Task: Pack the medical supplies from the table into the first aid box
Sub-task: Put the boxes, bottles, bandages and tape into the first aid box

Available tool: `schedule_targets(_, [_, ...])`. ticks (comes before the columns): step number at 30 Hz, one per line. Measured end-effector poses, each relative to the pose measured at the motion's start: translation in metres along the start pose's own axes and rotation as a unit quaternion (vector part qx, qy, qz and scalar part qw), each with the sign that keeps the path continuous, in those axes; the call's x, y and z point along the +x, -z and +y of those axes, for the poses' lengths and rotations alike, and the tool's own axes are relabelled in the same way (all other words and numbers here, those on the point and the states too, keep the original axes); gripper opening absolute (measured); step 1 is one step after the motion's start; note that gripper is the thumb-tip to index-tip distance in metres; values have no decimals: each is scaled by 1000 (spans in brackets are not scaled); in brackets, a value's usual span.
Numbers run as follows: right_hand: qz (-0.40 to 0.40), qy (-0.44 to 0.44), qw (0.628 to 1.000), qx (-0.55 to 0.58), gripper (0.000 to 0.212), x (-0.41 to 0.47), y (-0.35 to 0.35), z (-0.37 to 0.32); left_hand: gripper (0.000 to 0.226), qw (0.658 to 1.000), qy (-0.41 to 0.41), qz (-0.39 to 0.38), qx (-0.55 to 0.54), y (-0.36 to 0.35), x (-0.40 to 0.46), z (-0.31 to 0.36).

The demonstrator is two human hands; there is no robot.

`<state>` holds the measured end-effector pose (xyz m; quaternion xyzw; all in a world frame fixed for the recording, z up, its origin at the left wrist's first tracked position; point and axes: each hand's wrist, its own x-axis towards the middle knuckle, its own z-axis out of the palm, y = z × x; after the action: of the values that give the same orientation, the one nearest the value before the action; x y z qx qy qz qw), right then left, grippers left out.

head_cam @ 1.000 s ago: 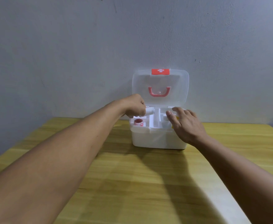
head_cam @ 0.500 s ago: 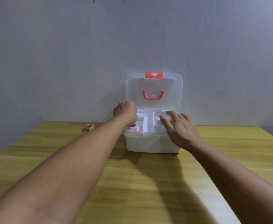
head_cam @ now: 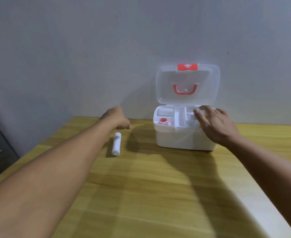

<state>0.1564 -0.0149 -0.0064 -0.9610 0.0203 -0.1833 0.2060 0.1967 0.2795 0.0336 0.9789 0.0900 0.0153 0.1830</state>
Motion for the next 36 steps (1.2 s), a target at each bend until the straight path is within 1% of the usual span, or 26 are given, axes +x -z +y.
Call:
schedule_targets(2, [2, -2, 1000, 1, 73, 0, -1, 0, 33, 999, 26, -35, 6, -4, -7, -19])
schedule_targets(4, [6, -3, 1000, 0, 69, -1, 0, -1, 38, 997, 54, -57, -3, -14, -11, -31])
schedule_targets(6, [5, -1, 1000, 2, 67, -3, 2, -3, 29, 996, 67, -59, -14, -22, -15, -37])
schedule_targets(9, [3, -1, 1000, 4, 66, -4, 2, -3, 10, 996, 68, -28, -49, -32, -14, -40])
schedule_targets(10, [4, -1, 1000, 4, 66, -4, 2, -3, 10, 996, 57, -11, -61, -33, -12, -39])
schedule_targets(12, [5, 0, 1000, 0, 68, -3, 0, -1, 28, 994, 37, 28, -103, -36, -2, -37])
schedule_targets(13, [6, 2, 1000, -2, 69, -3, 0, -1, 31, 992, 24, 45, -113, -36, 5, -34])
schedule_targets(17, [11, 0, 1000, 4, 65, -2, -1, 0, 20, 992, -13, 81, -99, -35, 29, -19])
schedule_targets(19, [13, 2, 1000, 8, 64, -2, -1, 0, 24, 992, -25, 90, -86, -38, 43, -15])
schedule_targets(20, [14, 2, 1000, 8, 64, -2, -2, 0, 30, 993, -27, 91, -75, -40, 50, -13])
schedule_targets(22, [16, 1, 1000, 8, 63, -2, -2, 0, 39, 995, -21, 81, -48, -45, 58, -12])
schedule_targets(23, [17, 2, 1000, 8, 63, -2, -2, -1, 40, 996, -17, 72, -43, -47, 61, -13])
schedule_targets(26, [19, 2, 1000, 6, 65, -2, -3, -1, 33, 997, -12, 54, -51, -51, 65, -16])
schedule_targets(30, [19, -6, 1000, 14, 63, -4, -2, -3, 29, 996, -18, 58, -65, -46, 62, -13])
schedule_targets(32, [15, -13, 1000, 18, 61, -4, -1, -5, 33, 994, -37, 55, -92, -35, 55, -3])
schedule_targets(34, [11, -19, 1000, 20, 61, -5, -1, -6, 24, 989, -76, 37, -122, -19, 47, 12])
schedule_targets(36, [10, -21, 1000, 20, 62, -5, 0, -6, 18, 978, -122, -6, -170, -2, 33, 31])
